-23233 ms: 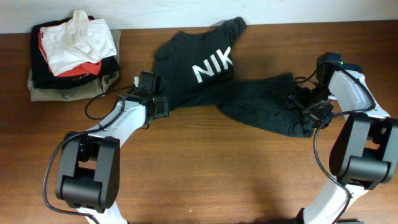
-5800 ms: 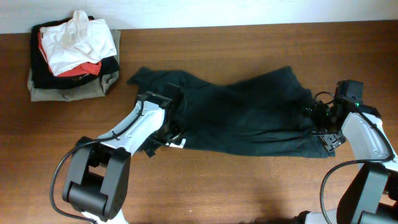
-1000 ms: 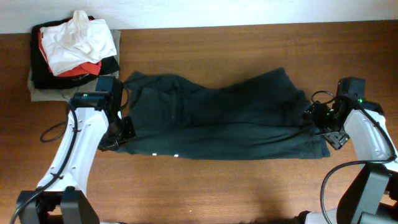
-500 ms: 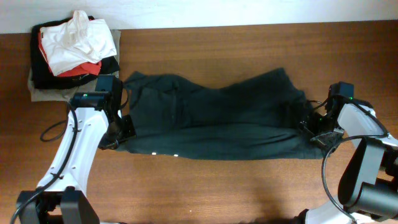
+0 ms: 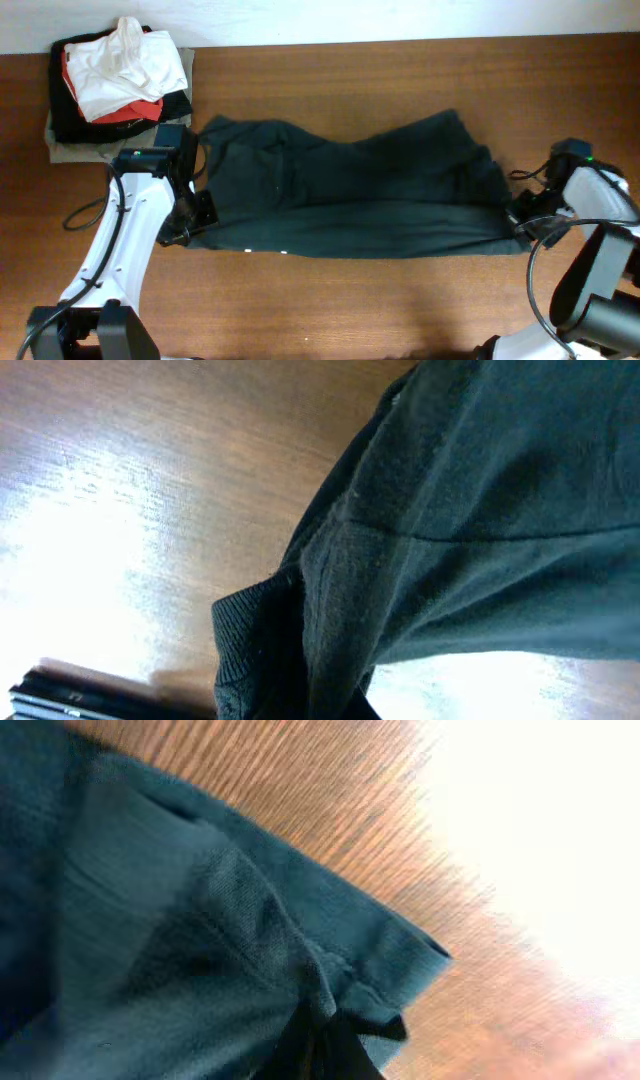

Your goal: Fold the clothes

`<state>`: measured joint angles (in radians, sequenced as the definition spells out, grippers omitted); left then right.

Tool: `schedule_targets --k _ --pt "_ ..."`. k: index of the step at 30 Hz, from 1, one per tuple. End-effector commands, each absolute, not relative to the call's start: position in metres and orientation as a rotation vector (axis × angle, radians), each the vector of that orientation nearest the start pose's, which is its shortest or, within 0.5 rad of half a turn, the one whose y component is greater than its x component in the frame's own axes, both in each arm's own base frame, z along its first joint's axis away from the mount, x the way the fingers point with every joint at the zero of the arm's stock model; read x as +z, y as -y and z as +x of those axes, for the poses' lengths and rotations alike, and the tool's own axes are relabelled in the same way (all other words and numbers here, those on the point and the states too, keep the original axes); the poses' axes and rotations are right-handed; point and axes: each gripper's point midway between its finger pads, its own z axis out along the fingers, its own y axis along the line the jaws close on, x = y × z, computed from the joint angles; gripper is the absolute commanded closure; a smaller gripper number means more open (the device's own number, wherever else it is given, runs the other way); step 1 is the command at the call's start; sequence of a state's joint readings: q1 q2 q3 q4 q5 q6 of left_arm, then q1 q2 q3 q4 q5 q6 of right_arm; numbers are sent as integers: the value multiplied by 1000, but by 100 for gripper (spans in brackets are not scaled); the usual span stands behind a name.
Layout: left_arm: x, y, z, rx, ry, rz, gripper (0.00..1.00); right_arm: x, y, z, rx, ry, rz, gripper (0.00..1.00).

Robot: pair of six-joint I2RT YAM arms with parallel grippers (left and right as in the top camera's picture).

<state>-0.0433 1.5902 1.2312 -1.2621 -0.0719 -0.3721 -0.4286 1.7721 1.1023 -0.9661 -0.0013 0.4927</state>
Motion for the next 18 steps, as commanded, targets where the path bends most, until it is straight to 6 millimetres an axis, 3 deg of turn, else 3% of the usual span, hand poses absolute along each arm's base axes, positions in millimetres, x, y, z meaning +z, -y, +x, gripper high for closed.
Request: schedule_targets --k 1,8,11,18 --pt "108 -6 254 172 -3136 -554 99 47 132 269 -20 -2860 1361 96" --pt "108 -10 250 216 -3142 -571 99 82 140 279 -18 -2831 1377 96" --pt "108 -10 248 216 -3137 -619 99 105 143 274 -13 -2873 1275 96" --pt "109 -3 222 197 -3224 -751 99 107 145 270 -38 -2864 1306 91"
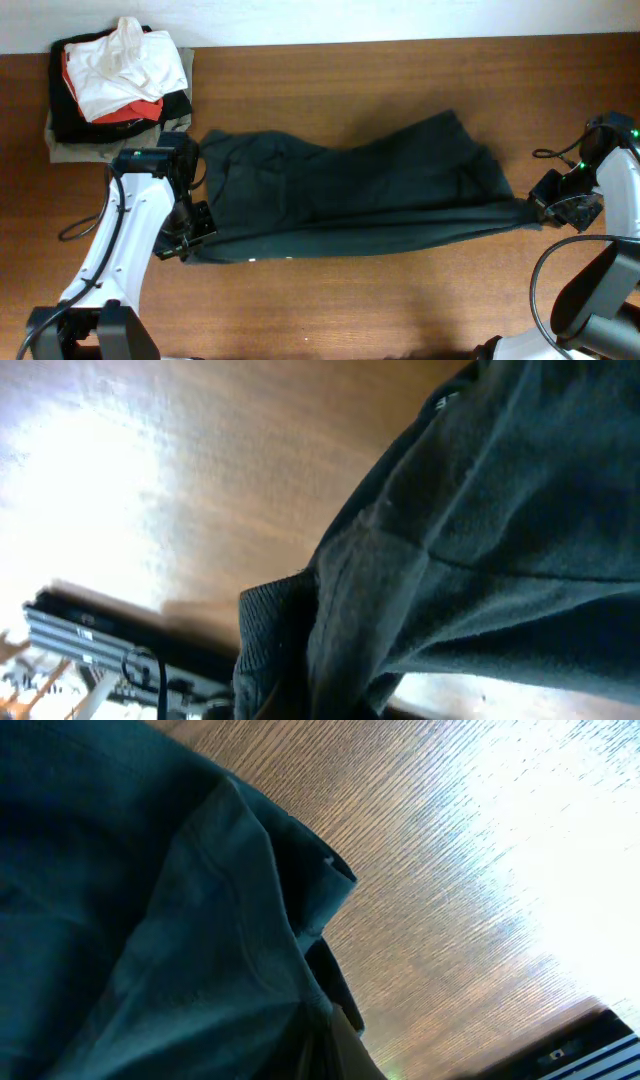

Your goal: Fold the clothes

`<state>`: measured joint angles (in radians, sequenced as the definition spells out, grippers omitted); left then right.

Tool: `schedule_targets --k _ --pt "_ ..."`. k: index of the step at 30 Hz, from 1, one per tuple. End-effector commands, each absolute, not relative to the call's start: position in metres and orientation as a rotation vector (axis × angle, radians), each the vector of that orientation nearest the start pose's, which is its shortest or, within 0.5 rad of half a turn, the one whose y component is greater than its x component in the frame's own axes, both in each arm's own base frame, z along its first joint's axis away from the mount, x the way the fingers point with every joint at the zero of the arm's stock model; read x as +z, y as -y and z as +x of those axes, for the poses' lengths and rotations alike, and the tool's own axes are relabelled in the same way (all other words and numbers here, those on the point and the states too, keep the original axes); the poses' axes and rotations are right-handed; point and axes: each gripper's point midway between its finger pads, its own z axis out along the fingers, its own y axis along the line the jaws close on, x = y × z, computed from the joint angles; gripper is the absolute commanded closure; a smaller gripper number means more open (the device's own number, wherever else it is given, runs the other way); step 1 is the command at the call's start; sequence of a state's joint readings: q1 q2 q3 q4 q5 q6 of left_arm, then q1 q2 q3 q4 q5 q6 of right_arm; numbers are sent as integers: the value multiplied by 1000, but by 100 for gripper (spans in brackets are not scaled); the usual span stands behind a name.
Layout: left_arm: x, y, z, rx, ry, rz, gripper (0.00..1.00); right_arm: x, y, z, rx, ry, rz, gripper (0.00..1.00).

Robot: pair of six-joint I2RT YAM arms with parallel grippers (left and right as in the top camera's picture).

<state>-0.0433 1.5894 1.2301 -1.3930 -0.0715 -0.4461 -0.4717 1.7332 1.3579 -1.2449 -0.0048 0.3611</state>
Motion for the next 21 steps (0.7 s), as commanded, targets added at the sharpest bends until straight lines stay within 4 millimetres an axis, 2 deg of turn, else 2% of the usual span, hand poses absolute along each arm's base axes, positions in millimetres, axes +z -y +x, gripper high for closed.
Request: schedule_targets --k 1,3,5,7,8,9,10,11,13,14,16,17,21 --pt "105 -3 216 211 -3239 -774 99 108 152 259 -142 -2849 1392 90" --pt "92 -3 201 241 -3276 -809 99 109 159 247 -247 -2863 1422 90" --pt "71 0 182 232 -3333 -827 98 109 158 246 -248 -2870 1424 89" --pt "55 3 173 202 -3350 -838 98 109 158 245 -247 -2871 1424 89" --pt "50 6 171 177 -3355 -844 92 109 157 245 -246 -2872 1424 83" --pt "49 6 171 172 -3354 -845 81 109 156 246 -235 -2873 1424 71" --pt "49 6 171 173 -3355 -844 26 109 155 247 -221 -2875 1422 53" --pt "49 6 171 173 -3356 -843 1 109 154 247 -215 -2876 1421 45" --pt "49 6 171 173 -3355 -844 1 108 151 249 -183 -2876 1417 42" --pt "49 6 172 175 -3352 -843 1 108 147 253 -127 -2874 1413 37" --pt "50 5 176 177 -3338 -837 1 107 138 263 -15 -2892 1335 34" --pt "51 4 181 183 -3320 -831 1 107 130 273 95 -2899 1258 31" --pt "71 10 233 89 -3161 -763 1 112 102 303 359 -2861 1093 13"
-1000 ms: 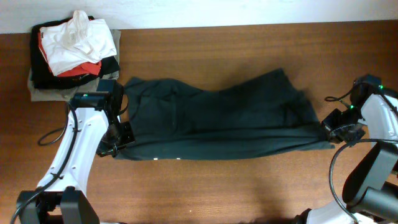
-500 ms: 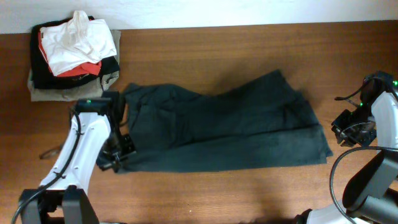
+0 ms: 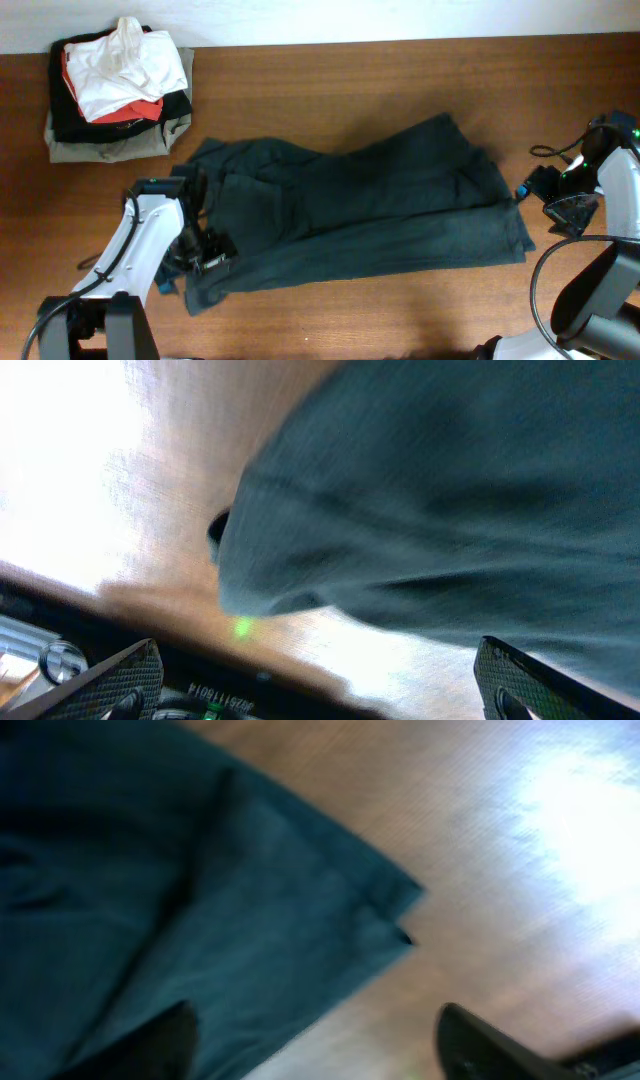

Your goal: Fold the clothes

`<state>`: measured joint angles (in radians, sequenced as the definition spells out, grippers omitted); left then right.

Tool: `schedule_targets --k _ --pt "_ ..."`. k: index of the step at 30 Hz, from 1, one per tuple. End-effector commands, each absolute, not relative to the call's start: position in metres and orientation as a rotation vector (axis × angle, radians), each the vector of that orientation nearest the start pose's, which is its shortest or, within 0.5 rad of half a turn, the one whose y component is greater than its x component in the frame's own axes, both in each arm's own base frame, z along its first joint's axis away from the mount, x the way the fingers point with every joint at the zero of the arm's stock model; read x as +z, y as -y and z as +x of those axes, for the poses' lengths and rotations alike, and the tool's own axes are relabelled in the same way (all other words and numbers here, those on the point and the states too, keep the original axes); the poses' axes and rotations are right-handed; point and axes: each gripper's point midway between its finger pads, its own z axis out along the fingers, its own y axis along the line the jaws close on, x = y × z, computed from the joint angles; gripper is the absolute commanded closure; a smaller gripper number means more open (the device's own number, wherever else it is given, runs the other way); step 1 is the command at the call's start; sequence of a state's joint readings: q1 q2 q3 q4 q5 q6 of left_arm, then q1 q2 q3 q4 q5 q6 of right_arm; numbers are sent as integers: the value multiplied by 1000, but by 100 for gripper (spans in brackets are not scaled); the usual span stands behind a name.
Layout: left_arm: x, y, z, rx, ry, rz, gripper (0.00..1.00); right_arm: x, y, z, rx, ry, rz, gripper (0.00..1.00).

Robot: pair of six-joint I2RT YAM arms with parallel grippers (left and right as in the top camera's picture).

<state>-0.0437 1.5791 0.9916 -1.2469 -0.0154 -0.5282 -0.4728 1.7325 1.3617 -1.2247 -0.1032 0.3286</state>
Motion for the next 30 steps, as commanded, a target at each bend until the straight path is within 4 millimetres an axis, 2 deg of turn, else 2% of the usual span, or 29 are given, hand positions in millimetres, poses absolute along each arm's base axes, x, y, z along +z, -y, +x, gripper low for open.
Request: schedule_targets --k 1,4,5,6,8,10,11,13,15,17,20,22,25,30 --pt "75 16 251 46 -3111 -700 1 113 94 310 381 -2857 1050 9" --pt "84 54 310 -179 -2929 -461 1 114 66 332 386 -2863 881 0" --pt "90 66 337 -226 -2823 -404 1 115 54 340 387 -2865 810 1" --pt "97 71 355 -258 -2745 -389 1 115 45 345 389 -2865 765 1" --pt "104 73 381 -318 -2634 -483 1 116 29 353 393 -2860 697 1" --pt "102 74 406 -356 -2558 -504 1 118 13 361 404 -2852 656 1" --pt "99 73 414 -359 -2539 -505 1 118 7 362 406 -2851 642 1" --pt "80 66 433 -360 -2520 -539 1 118 -3 363 397 -2863 594 1" --pt "61 49 441 -340 -2538 -626 1 115 -6 361 367 -2877 575 1" --pt "50 28 443 -331 -2529 -744 1 112 -6 359 363 -2885 577 1" --pt "47 -3 446 -310 -2493 -842 1 110 -3 358 332 -2887 582 1" --pt "48 -12 451 -311 -2462 -857 4 110 -3 358 333 -2887 582 1" --pt "40 -1 462 -404 -2454 -827 6 110 -3 358 333 -2887 582 1" --pt "9 2 457 -418 -2510 -880 6 110 -2 358 327 -2887 582 1"
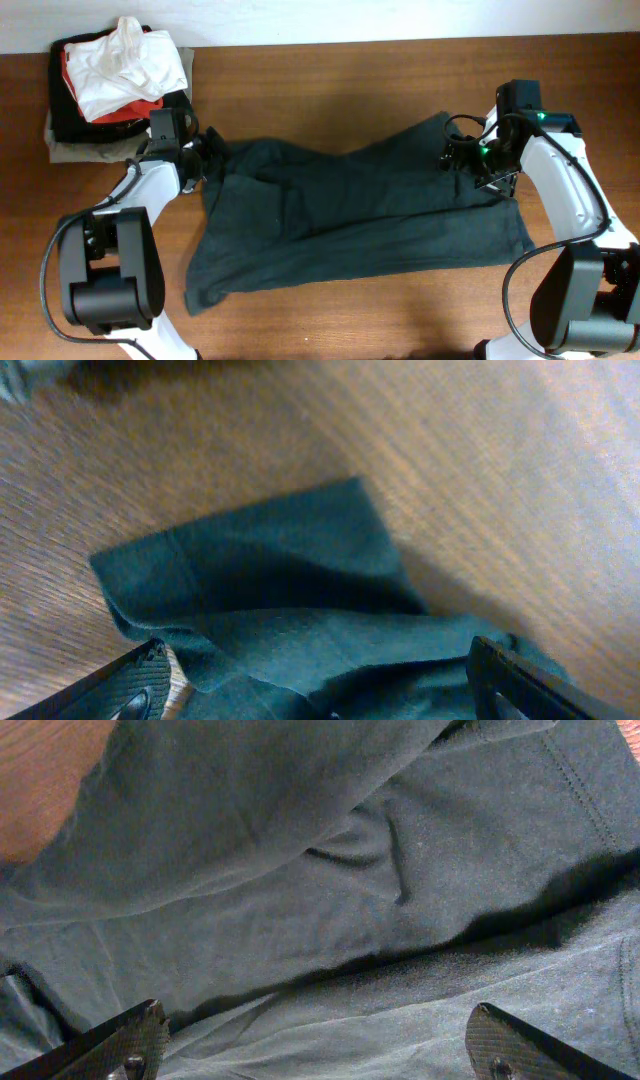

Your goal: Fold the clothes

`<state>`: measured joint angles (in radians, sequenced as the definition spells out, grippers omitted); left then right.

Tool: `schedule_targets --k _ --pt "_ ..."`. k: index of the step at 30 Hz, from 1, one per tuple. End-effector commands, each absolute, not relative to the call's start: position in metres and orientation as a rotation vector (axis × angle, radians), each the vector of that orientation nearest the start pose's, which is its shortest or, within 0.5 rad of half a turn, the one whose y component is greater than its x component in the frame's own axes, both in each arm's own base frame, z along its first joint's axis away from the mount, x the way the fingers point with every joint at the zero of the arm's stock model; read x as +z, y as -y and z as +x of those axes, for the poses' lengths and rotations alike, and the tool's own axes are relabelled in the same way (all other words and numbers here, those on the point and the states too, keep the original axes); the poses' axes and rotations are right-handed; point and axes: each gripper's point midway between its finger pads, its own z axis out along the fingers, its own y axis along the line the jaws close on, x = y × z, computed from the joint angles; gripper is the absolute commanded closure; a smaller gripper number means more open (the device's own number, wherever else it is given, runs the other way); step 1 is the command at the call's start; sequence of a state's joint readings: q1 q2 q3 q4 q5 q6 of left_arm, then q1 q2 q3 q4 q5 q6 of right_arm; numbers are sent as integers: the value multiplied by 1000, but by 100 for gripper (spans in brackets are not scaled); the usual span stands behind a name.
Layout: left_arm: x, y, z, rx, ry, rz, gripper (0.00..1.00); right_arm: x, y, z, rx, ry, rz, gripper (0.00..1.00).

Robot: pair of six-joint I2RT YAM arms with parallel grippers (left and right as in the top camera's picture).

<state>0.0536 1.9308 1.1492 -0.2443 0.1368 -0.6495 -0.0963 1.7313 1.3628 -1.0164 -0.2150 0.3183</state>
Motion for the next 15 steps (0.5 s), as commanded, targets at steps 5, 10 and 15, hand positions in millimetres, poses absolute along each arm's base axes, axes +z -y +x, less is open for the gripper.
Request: schedule_targets --k 5,10,15 --pt "12 2 470 -438 -2462 -854 10 110 -2 359 327 -2883 581 1" --pt "12 2 470 -436 -2461 -855 67 111 -1 371 330 -2839 565 1" --pt "12 2 470 -431 -2461 -856 99 118 2 405 339 -2706 519 1"
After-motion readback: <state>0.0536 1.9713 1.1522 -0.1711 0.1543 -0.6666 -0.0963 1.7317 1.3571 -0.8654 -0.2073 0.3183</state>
